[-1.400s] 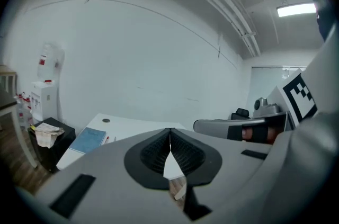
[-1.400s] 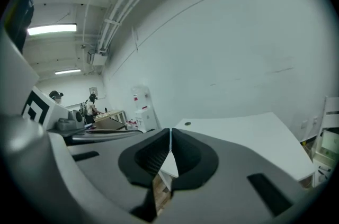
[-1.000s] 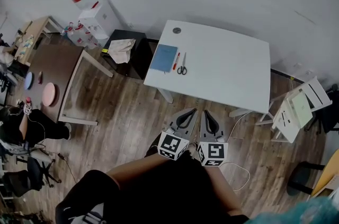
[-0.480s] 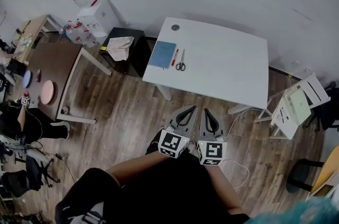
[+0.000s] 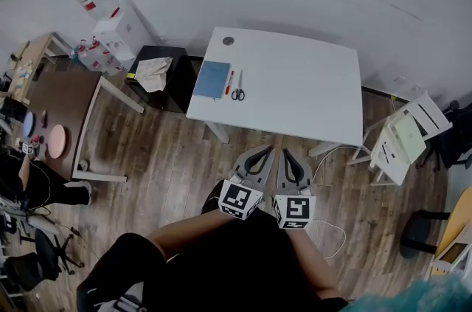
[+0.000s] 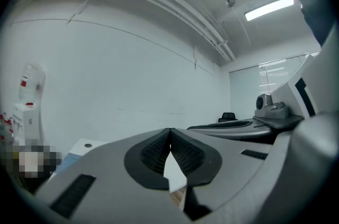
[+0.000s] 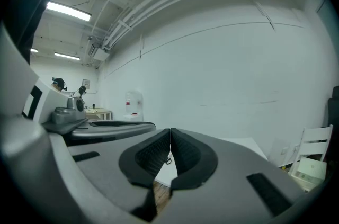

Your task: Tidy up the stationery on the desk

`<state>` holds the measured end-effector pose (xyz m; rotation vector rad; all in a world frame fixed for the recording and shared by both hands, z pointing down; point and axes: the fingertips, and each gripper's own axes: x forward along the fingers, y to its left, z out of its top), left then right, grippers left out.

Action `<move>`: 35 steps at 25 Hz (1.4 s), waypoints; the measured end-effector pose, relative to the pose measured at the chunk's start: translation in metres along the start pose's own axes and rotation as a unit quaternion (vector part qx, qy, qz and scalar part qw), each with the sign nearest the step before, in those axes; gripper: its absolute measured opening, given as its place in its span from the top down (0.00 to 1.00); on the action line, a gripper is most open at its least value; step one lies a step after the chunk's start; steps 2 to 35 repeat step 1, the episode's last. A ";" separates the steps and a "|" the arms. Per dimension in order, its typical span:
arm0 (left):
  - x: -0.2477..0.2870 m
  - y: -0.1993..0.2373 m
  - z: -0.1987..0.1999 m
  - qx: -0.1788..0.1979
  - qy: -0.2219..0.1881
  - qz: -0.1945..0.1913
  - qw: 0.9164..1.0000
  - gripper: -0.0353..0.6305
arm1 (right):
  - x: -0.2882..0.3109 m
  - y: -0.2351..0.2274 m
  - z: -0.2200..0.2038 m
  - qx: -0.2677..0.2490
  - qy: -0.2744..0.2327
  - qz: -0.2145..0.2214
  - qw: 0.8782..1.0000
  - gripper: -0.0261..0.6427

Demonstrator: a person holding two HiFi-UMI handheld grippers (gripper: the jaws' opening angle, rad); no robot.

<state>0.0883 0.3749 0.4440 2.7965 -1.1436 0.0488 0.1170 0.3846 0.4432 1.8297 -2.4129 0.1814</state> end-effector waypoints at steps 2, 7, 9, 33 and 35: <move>0.001 0.000 0.002 0.003 -0.004 -0.001 1.000 0.93 | 0.000 -0.001 0.001 0.001 -0.001 0.000 1.000 0.91; 0.001 0.000 0.002 0.003 -0.004 -0.001 1.000 0.93 | 0.000 -0.001 0.001 0.001 -0.001 0.000 1.000 0.91; 0.001 0.000 0.002 0.003 -0.004 -0.001 1.000 0.93 | 0.000 -0.001 0.001 0.001 -0.001 0.000 1.000 0.91; 0.001 0.000 0.002 0.003 -0.004 -0.001 1.000 0.93 | 0.000 -0.001 0.001 0.001 -0.001 0.000 1.000 0.91; 0.001 0.000 0.002 0.003 -0.004 -0.001 1.000 0.93 | 0.000 -0.001 0.001 0.001 -0.001 0.000 1.000 0.91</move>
